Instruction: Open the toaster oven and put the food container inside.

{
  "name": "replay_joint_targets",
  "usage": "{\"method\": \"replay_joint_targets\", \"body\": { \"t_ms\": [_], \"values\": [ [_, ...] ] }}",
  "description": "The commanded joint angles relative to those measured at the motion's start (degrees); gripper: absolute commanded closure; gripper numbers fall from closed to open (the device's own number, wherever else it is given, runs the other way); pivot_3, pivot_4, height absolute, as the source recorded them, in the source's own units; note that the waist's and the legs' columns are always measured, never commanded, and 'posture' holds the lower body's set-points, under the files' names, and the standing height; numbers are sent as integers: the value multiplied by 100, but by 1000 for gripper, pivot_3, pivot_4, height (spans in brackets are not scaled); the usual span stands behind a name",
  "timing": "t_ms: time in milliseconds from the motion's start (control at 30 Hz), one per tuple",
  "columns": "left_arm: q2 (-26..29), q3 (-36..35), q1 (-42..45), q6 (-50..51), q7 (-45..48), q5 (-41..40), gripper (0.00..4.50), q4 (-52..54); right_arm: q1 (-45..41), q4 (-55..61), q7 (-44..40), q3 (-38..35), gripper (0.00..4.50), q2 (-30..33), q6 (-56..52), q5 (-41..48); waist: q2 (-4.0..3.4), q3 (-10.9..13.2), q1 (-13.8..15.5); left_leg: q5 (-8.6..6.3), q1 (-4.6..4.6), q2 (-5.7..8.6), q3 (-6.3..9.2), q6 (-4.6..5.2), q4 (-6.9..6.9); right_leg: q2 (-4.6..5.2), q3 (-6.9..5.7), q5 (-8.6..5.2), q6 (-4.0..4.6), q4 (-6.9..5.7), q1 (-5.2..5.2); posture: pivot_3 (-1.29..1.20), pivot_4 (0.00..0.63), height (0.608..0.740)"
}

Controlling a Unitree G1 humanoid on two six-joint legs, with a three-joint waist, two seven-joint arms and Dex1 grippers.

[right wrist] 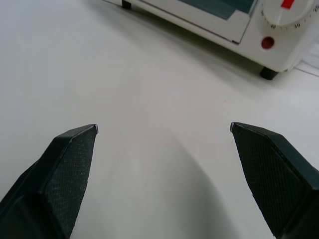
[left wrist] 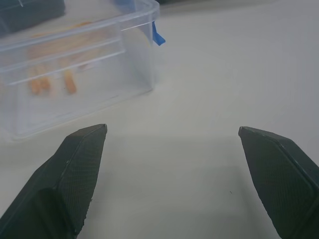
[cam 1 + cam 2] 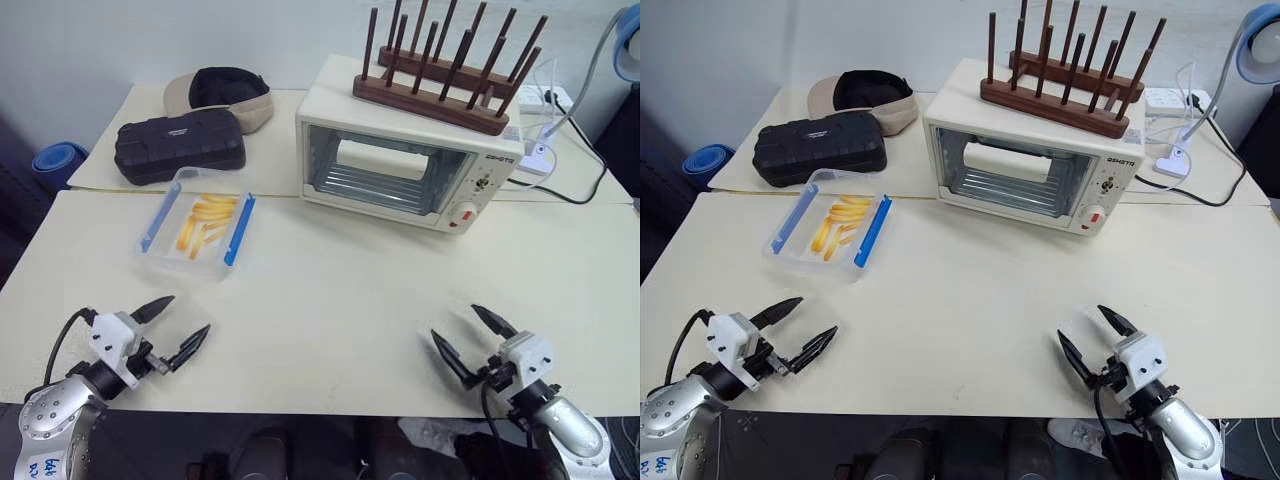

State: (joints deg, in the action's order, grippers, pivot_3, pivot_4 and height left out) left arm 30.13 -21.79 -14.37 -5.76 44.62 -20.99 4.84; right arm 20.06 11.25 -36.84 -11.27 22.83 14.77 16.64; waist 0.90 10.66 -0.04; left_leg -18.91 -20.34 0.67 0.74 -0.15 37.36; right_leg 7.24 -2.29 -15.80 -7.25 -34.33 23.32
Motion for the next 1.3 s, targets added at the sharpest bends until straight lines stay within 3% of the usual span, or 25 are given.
{"method": "replay_joint_targets", "body": {
  "t_ms": [33,167,333,500,667,767,933,1100,1200,1300],
  "values": [
    [118,-2,-120,188,156,-248,0,276,-6,381,-44,48,41,88,-224,197,0,0,-1,0,0,0,0,0,0,0,0,0,0,0,0,0,150,740],
    [587,-298,-108,1713,675,-1862,0,996,-634,1072,70,115,41,269,-1055,598,0,1,-24,-2,0,-13,-4,-3,9,-4,7,0,4,-9,4,0,150,740],
    [1407,-388,976,2641,843,-2746,0,1339,-2343,1435,451,240,41,636,-2792,1341,-10,5,15,-3,-1,-30,9,-12,22,-16,-5,4,29,-17,3,0,150,740],
    [1481,-43,2107,3046,640,-2800,0,1153,-3851,793,856,343,41,664,-3796,1252,-13,6,-3,-6,-11,-36,10,-29,37,-42,-6,5,32,-21,5,0,150,740],
    [1229,287,2308,3043,510,-2508,0,1245,-4637,143,710,573,41,613,-3891,1013,-12,6,-36,-7,-47,-35,-25,-52,41,-65,-6,7,29,-23,43,0,150,740],
    [1078,378,2283,3003,379,-2390,0,1357,-4868,-30,438,749,41,557,-3723,941,-12,6,-38,-7,-94,-37,-35,-53,56,-66,-5,8,27,-36,88,0,150,740],
    [908,407,2263,2980,235,-2260,0,1432,-5116,-142,182,830,41,270,-3238,889,-12,6,-27,-5,-96,-37,-58,-53,84,-65,6,10,26,-70,97,0,150,740],
    [778,372,2285,3043,88,-2193,0,1285,-4658,93,-277,1012,41,379,-2880,689,-12,6,-31,-3,-94,-39,-59,-52,81,-70,16,13,29,-77,103,0,150,740],
    [650,305,2697,3174,-138,-2296,547,956,-4206,319,-481,1109,0,525,-2754,542,-12,6,-12,-4,-94,-39,-59,-51,77,-70,19,13,29,-75,106,0,150,740],
    [490,540,3660,3058,-319,-1973,1467,231,-4006,431,-466,1128,0,538,-2737,474,-10,6,-3,-3,-96,-34,-70,-50,92,-68,20,16,24,-81,105,0,150,740]
  ]
}}
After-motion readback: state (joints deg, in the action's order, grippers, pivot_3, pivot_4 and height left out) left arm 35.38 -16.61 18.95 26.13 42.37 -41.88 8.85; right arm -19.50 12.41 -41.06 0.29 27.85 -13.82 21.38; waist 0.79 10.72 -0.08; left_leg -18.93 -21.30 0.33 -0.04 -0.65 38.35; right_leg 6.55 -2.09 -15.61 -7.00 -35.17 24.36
